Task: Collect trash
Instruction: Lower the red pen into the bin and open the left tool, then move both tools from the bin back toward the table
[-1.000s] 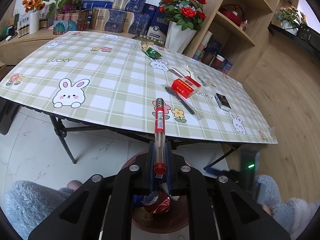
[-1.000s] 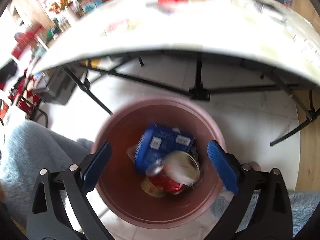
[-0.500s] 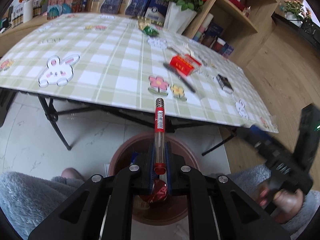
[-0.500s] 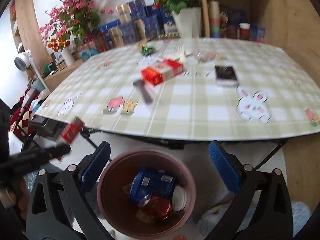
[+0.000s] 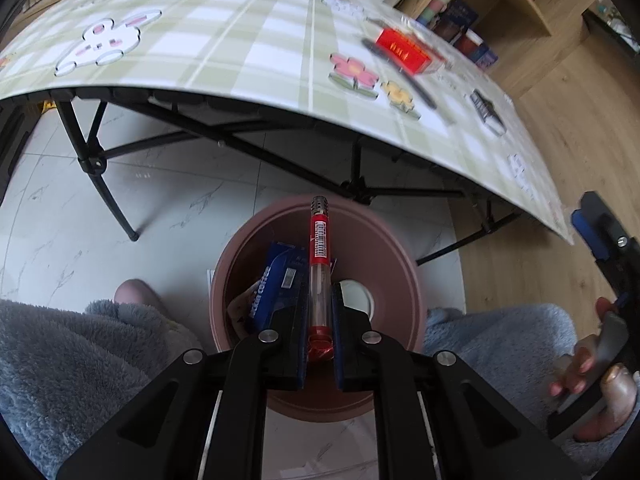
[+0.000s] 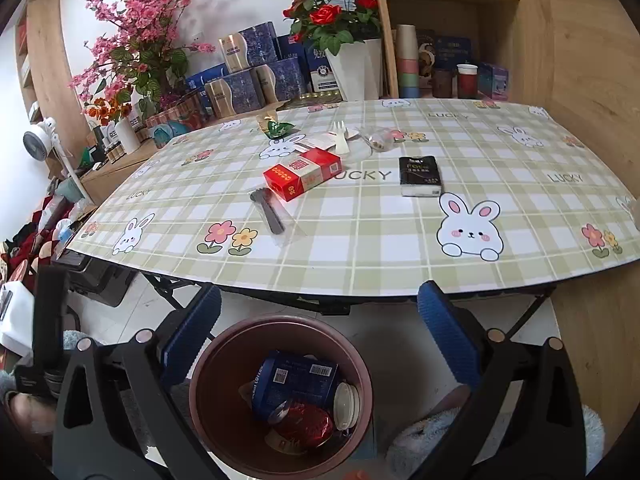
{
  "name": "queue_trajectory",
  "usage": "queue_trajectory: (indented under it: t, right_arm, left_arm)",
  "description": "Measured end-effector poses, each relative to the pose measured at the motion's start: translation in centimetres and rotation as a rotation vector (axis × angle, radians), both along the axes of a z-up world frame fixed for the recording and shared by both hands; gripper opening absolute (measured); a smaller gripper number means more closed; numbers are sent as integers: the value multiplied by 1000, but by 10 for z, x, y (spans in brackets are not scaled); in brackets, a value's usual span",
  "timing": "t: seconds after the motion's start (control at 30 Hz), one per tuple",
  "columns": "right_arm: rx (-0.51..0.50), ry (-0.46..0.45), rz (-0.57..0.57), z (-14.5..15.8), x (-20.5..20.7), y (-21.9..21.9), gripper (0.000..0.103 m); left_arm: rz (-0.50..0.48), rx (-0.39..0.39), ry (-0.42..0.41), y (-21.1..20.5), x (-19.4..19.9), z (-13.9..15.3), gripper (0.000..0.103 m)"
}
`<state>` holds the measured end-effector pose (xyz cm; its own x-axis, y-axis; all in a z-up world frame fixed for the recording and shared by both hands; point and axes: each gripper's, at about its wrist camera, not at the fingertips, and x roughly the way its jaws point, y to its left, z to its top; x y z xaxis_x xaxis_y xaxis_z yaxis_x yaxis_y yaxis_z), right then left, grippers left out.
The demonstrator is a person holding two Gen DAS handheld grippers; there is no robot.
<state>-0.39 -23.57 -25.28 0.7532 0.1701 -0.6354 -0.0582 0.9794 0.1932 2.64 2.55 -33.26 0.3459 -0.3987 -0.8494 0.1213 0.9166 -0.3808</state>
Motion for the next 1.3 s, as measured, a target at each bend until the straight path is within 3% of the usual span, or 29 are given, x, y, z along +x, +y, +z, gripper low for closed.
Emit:
queue_trajectory:
  t: [0.3, 0.6, 0.67, 0.7, 0.8, 0.83, 1.1, 1.3]
  right_arm:
    - [-6, 17, -3, -2, 0, 1, 97]
    - [-9, 30, 8, -4, 0, 5, 97]
    - [-11, 28, 9, -4, 0, 5, 97]
    - [-15, 24, 8, -4, 0, 5, 97]
    - [-22, 21, 7, -4, -1, 4, 97]
    - [-23, 22, 6, -4, -1, 4, 97]
    - [-33, 29, -28, -5, 0, -3, 97]
    - [-45, 26, -47, -6, 1, -7, 97]
  left_arm:
    - [-36, 56, 76, -7, 4, -34, 10]
    - [-63, 76, 118, -11, 5, -50, 12]
    - [-53, 61, 105, -8, 5, -47, 26]
    - [-43, 57, 96, -6, 5, -45, 40]
    - [-8, 39, 56, 0, 4, -37, 52]
    - [8, 37, 36, 3, 3, -33, 63]
    - [120, 69, -198, 16, -7, 14, 89]
    - [180, 116, -346, 22, -11, 46, 93]
